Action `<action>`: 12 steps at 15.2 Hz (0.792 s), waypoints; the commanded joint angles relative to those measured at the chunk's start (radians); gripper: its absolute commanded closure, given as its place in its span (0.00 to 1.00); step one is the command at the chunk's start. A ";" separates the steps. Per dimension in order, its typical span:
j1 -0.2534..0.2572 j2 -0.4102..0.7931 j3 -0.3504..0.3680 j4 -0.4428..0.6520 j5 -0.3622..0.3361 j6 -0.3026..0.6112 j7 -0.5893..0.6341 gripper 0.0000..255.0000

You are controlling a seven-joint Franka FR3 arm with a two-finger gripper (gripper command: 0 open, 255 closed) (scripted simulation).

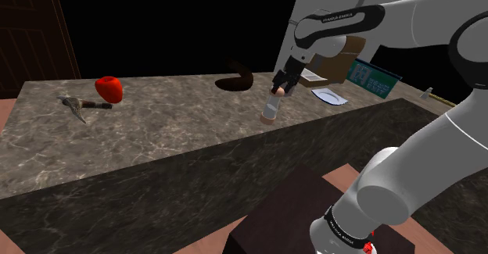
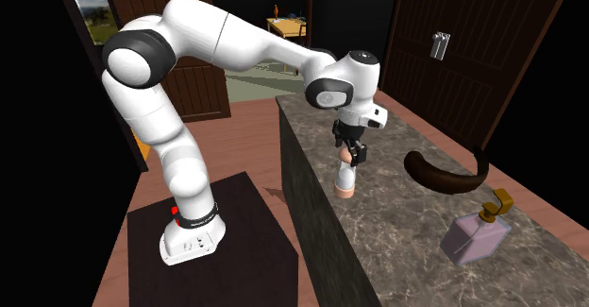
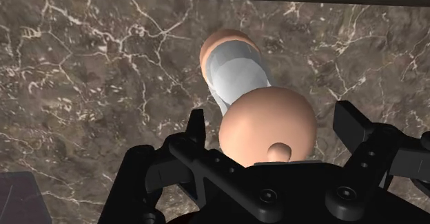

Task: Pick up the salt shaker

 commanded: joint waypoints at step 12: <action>0.000 -0.008 0.003 0.014 -0.005 -0.021 0.007 1.00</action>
